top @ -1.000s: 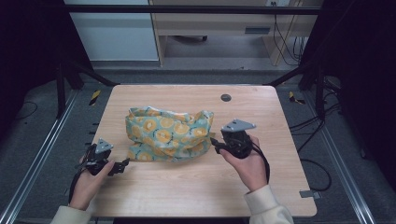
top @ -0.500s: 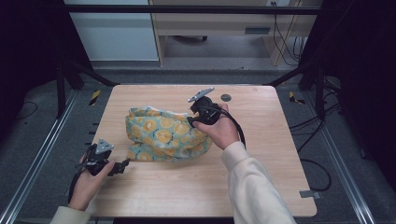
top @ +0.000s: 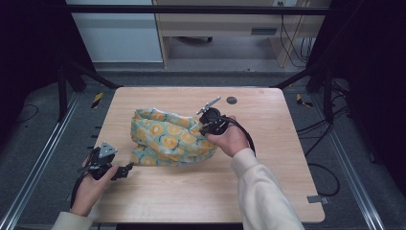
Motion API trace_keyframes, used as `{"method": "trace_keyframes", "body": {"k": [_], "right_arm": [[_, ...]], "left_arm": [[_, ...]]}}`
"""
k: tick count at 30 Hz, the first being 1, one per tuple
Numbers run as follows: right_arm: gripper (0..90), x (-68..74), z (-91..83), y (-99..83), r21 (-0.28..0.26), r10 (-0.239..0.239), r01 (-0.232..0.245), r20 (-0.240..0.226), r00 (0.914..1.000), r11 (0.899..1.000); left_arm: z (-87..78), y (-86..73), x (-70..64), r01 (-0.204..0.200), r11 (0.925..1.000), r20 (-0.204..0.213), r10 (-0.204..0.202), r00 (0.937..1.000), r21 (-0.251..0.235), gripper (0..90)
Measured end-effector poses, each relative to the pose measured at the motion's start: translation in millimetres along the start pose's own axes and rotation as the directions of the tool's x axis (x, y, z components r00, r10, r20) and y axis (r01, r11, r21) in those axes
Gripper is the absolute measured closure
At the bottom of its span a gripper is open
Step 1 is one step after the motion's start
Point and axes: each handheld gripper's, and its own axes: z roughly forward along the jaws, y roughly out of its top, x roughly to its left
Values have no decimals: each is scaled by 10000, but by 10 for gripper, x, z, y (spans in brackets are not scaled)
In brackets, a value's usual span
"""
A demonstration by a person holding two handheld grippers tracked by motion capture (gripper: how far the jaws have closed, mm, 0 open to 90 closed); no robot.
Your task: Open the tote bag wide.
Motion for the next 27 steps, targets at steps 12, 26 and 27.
{"method": "trace_keyframes", "body": {"k": [12,26,27], "right_arm": [[900,298,-517,-62,-2350,-348,205,-566,9978,9718],[900,769,-726,-681,-3422,-979,420,-1479,9841,9387],[900,805,-660,-776,-3361,-948,368,-1579,9829,9411]], "left_arm": [[-28,5,18,43,10000,11,-44,10000,84,85],[-200,72,-80,-54,9986,144,62,9999,-535,107],[-217,79,-82,-66,9982,151,75,9999,-592,113]]}}
